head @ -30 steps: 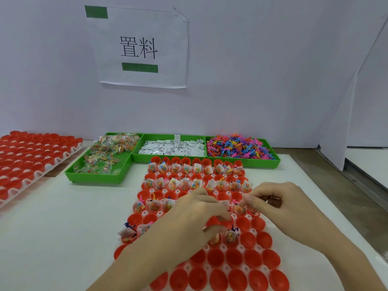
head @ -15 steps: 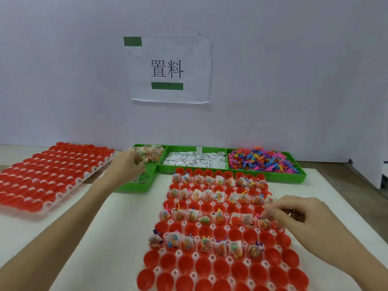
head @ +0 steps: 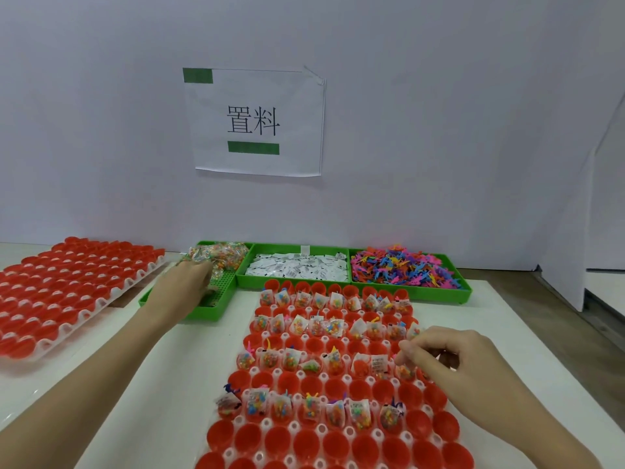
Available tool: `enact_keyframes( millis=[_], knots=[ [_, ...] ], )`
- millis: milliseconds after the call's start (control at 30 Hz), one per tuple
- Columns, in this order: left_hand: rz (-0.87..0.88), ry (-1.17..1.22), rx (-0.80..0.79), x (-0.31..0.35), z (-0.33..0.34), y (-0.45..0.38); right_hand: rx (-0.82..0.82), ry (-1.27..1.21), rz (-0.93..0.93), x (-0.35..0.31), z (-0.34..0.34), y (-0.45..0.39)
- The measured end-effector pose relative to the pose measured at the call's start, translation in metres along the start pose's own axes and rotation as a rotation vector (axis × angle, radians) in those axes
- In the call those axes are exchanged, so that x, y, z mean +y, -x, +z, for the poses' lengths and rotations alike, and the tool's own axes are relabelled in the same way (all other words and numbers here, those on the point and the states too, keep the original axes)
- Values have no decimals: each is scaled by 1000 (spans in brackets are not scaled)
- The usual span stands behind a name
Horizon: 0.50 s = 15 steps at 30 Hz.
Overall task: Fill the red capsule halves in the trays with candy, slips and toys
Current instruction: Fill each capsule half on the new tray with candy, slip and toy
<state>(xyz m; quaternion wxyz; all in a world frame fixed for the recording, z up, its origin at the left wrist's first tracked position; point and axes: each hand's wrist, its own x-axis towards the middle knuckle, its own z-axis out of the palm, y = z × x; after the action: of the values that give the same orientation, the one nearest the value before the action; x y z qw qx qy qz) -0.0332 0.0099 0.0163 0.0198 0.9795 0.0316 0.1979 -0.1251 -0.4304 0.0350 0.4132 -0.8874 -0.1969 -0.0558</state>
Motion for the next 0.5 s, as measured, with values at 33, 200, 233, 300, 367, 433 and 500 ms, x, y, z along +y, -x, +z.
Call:
enact_keyframes(
  millis=[33,200,233,300,367,433,500],
  knots=[
    [14,17,23,0,-1,2,1,4,0,0,0,0],
    [57,155,49,-11,-7,4,9,6,-9,-1,-1,1],
    [63,161,54,-13,-7,4,13,1,-15,-1,-1,1],
    [60,162,87,-15,-10,2,19,-6,-19,-2,-2,1],
    [41,163,126,-16,-11,1,22,-5,-15,-2,-2,2],
    [15,137,131,-16,-11,2,27,1,-11,-2,-2,2],
    [-12,45,125,-15,-12,6,31,6,-10,-2,-1,3]
  ],
)
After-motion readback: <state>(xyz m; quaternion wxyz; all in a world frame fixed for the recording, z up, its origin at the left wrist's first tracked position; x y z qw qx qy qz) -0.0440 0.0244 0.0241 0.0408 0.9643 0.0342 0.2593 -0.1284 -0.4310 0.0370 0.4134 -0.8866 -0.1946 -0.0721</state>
